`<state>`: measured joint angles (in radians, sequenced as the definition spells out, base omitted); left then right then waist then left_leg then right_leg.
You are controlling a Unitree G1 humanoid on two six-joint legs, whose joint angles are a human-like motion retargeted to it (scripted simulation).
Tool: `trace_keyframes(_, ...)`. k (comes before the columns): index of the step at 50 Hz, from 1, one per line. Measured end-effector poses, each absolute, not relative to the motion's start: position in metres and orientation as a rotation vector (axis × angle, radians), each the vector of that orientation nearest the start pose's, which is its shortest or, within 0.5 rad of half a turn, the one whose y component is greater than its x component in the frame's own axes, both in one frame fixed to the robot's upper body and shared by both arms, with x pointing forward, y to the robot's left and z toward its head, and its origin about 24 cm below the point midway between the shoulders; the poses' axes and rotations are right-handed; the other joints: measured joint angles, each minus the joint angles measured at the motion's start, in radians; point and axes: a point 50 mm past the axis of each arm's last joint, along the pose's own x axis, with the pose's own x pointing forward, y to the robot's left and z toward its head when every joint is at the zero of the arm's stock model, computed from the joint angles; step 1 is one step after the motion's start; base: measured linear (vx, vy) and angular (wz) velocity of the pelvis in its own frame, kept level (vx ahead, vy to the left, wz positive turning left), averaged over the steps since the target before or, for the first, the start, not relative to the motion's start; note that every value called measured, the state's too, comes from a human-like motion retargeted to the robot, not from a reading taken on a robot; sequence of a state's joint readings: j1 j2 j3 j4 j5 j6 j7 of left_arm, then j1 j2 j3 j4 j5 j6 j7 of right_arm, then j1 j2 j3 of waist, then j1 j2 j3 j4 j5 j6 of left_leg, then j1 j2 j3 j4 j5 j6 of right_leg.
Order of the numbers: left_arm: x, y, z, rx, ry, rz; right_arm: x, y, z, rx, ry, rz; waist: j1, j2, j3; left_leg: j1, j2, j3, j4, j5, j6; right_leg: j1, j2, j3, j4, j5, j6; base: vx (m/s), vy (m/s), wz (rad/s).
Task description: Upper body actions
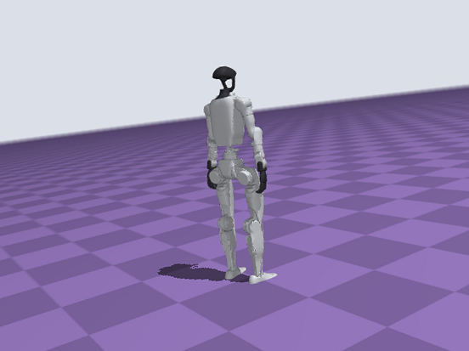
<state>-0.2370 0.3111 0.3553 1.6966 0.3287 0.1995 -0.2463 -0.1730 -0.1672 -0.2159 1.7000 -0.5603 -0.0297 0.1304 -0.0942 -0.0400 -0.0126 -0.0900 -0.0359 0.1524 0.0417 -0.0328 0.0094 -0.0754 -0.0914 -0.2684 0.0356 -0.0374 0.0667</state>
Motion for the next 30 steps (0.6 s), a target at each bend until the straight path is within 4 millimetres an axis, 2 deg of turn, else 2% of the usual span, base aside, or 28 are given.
trace_keyframes(2, 0.111, 0.268, -0.141, -0.008, 1.521, 0.07, 0.106, -0.208, -0.161, -0.251, 1.41, 0.259, -0.013, 0.013, -0.007, 0.003, 0.002, -0.008, 0.004, 0.002, 0.0, 0.011, 0.008, -0.01, -0.003, -0.002, -0.007, -0.09, 0.02, 0.16)
trace_keyframes(4, 0.158, 0.286, -0.118, 0.038, 1.392, 0.09, 0.163, -0.207, -0.142, -0.211, 1.263, 0.275, -0.023, 0.023, -0.021, 0.011, 0.006, -0.01, 0.006, 0.001, -0.002, 0.022, 0.013, -0.013, -0.007, -0.002, -0.009, -0.03, 0.01, 0.05)
trace_keyframes(7, 0.228, 0.308, -0.071, 0.133, 1.184, 0.137, 0.248, -0.2, -0.096, -0.167, 1.014, 0.323, -0.031, 0.039, -0.059, 0.017, 0.014, -0.005, 0.01, -0.005, -0.004, 0.023, 0.022, -0.007, -0.007, -0.002, -0.012, -0.01, 0.0, -0.07)
trace_keyframes(10, 0.295, 0.322, -0.005, 0.225, 0.938, 0.208, 0.324, -0.188, -0.03, -0.139, 0.731, 0.362, -0.019, 0.052, -0.101, 0.022, 0.023, 0.02, 0.01, -0.015, -0.007, 0.012, 0.035, 0.017, -0.002, -0.005, -0.02, -0.01, 0.01, -0.4)
trace_keyframes(12, 0.332, 0.327, 0.048, 0.265, 0.756, 0.259, 0.366, -0.179, 0.025, -0.125, 0.529, 0.392, -0.017, 0.063, -0.129, 0.018, 0.032, 0.033, 0.009, -0.021, -0.011, -0.003, 0.042, 0.029, 0.005, -0.009, -0.021, -0.03, 0.0, -0.37)
trace_keyframes(15, 0.369, 0.328, 0.124, 0.299, 0.502, 0.31, 0.406, -0.167, 0.111, -0.11, 0.258, 0.424, -0.012, 0.078, -0.175, 0.001, 0.043, 0.045, 0.006, -0.028, -0.015, -0.029, 0.052, 0.04, 0.008, -0.014, -0.023, 0.01, -0.03, -0.23)
trace_keyframes(16, 0.38, 0.326, 0.157, 0.315, 0.396, 0.323, 0.416, -0.165, 0.147, -0.111, 0.147, 0.422, -0.009, 0.081, -0.195, -0.009, 0.046, 0.048, 0.005, -0.03, -0.018, -0.04, 0.055, 0.042, 0.007, -0.017, -0.024, 0.04, -0.06, -0.14)
trace_keyframes(19, 0.396, 0.317, 0.245, 0.37, 0.118, 0.363, 0.428, -0.164, 0.242, -0.121, -0.144, 0.392, -0.003, 0.087, -0.248, -0.041, 0.052, 0.049, 0.002, -0.034, -0.022, -0.072, 0.06, 0.041, 0.006, -0.025, -0.025, 0.08, -0.08, -0.03)
trace_keyframes(21, 0.396, 0.309, 0.297, 0.419, -0.059, 0.399, 0.423, -0.166, 0.298, -0.134, -0.324, 0.35, 0.002, 0.092, -0.283, -0.066, 0.058, 0.048, 0.001, -0.037, -0.025, -0.095, 0.065, 0.04, 0.005, -0.03, -0.024, 0.09, -0.08, -0.01)
trace_keyframes(23, 0.389, 0.304, 0.341, 0.463, -0.235, 0.444, 0.412, -0.171, 0.349, -0.15, -0.498, 0.295, 0.01, 0.096, -0.312, -0.085, 0.064, 0.047, 0.002, -0.04, -0.027, -0.112, 0.07, 0.038, 0.004, -0.036, -0.024, 0.11, -0.06, -0.02)
trace_keyframes(27, 0.36, 0.292, 0.419, 0.495, -0.611, 0.537, 0.378, -0.19, 0.43, -0.155, -0.795, 0.098, 0.032, 0.097, -0.358, -0.116, 0.068, 0.045, 0.0, -0.044, -0.031, -0.141, 0.073, 0.035, 0.004, -0.046, -0.024, 0.09, -0.03, 0.02)
trace_keyframes(30, 0.334, 0.281, 0.463, 0.472, -0.863, 0.539, 0.345, -0.204, 0.476, -0.102, -0.994, -0.057, 0.047, 0.094, -0.371, -0.137, 0.07, 0.044, -0.001, -0.046, -0.034, -0.161, 0.073, 0.033, 0.005, -0.051, -0.024, 0.0, 0.0, 0.0)
